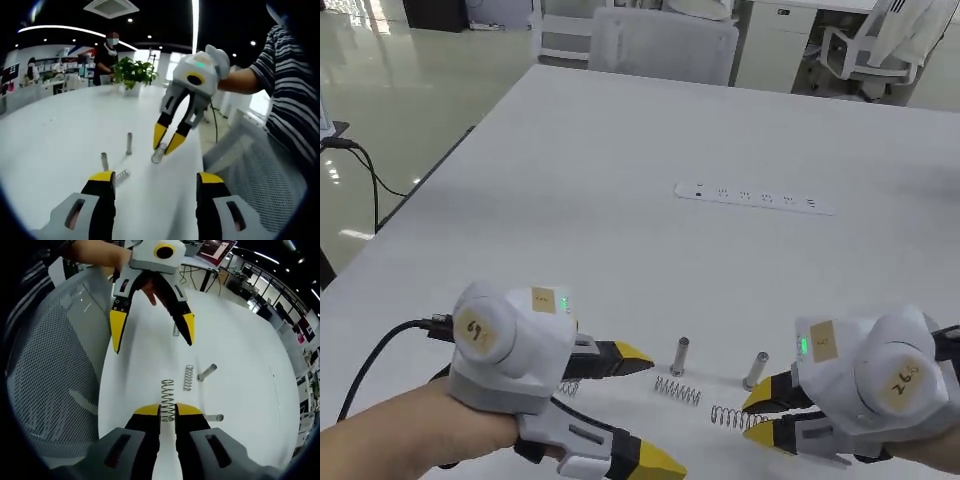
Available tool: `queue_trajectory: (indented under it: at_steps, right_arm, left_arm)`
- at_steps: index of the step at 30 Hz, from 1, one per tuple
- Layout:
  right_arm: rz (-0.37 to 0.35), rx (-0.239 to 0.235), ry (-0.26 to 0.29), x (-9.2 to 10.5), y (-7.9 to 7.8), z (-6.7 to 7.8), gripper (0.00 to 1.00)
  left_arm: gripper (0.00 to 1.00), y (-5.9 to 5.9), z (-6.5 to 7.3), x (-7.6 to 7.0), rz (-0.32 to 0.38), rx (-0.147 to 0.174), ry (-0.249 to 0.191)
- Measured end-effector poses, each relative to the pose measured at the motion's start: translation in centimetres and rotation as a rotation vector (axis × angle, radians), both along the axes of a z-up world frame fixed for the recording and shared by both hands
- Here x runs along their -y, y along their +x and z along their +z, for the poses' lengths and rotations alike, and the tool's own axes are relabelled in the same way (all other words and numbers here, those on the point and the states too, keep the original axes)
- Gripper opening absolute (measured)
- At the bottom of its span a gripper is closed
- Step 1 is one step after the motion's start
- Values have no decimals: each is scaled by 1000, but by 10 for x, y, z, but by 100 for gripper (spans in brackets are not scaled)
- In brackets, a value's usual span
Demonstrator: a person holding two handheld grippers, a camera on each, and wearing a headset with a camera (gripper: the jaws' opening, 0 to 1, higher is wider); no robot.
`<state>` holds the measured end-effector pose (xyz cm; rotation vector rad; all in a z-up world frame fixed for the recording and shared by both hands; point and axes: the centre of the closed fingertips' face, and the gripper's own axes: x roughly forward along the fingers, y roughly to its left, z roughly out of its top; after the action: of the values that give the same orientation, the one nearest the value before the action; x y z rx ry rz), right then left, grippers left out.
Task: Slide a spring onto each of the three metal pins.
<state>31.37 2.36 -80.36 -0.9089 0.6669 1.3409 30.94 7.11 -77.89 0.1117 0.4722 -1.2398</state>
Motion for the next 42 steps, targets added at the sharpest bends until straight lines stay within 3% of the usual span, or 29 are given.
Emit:
queue_trajectory:
  at_steps: [14,27,42]
  right_arm:
    - [24,1,23,-12,-6,8,8]
    - [44,10,26,-15,-8,15,8]
    - [48,15,31,-16,-7,21,8]
  left_arm:
    - [38,7,4,21,-4,-2,-64]
    - [23,4,2,35,-41,12,-74]
    - [5,5,6,38,-58,35,-79]
